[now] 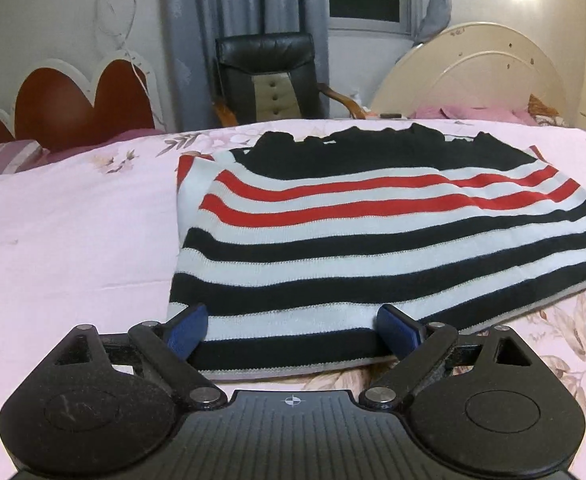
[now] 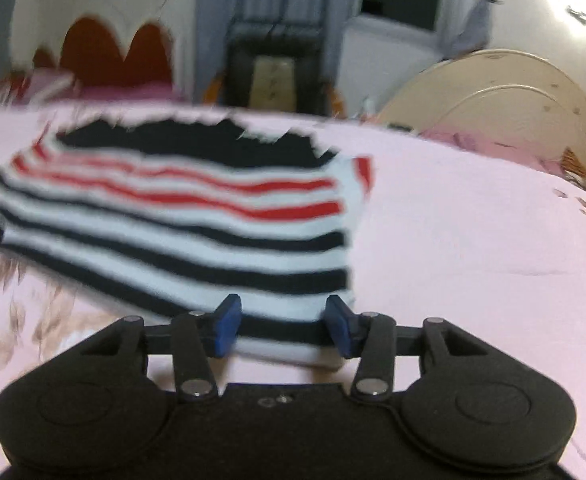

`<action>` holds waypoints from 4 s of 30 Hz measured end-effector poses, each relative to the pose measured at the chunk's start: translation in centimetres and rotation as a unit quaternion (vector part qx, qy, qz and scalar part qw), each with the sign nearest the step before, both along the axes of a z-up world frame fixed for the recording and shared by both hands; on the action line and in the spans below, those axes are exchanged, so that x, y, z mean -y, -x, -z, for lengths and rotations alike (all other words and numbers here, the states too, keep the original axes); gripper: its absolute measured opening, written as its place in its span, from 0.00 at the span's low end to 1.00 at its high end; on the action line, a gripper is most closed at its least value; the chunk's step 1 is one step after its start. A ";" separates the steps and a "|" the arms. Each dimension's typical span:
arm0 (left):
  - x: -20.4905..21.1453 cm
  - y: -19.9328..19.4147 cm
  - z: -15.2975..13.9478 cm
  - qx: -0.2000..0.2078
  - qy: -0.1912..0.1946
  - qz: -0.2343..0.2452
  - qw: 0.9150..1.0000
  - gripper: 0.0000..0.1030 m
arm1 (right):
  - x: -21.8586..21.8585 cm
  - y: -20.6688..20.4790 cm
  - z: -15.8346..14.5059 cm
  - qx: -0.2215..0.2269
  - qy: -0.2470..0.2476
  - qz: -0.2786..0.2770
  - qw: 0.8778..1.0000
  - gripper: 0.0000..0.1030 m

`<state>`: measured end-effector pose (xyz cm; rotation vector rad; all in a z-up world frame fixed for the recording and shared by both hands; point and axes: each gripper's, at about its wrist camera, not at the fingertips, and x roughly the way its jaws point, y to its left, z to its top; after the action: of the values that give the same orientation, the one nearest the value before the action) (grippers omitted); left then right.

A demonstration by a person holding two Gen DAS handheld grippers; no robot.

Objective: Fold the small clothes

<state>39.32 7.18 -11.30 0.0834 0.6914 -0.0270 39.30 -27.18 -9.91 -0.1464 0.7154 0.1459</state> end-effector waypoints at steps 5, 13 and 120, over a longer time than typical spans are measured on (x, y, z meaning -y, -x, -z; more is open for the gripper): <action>0.1 -0.2 0.2 -0.004 -0.003 -0.008 1.000 0.88 | 1.9 -2.0 1.4 -0.042 -0.038 0.038 0.998 0.13; -0.1 -0.3 -0.6 -0.009 -0.002 -0.008 1.000 0.88 | 1.6 -0.1 1.8 -0.033 -0.005 0.023 0.999 0.13; 9.8 -14.3 -1.3 -0.020 0.186 0.049 0.981 0.63 | 3.5 -7.8 -1.9 0.056 -0.208 -0.082 0.973 0.17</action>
<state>53.65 -2.64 -10.00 -0.2429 0.7113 -0.2512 47.14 -30.65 -8.01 0.1881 0.5456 0.4380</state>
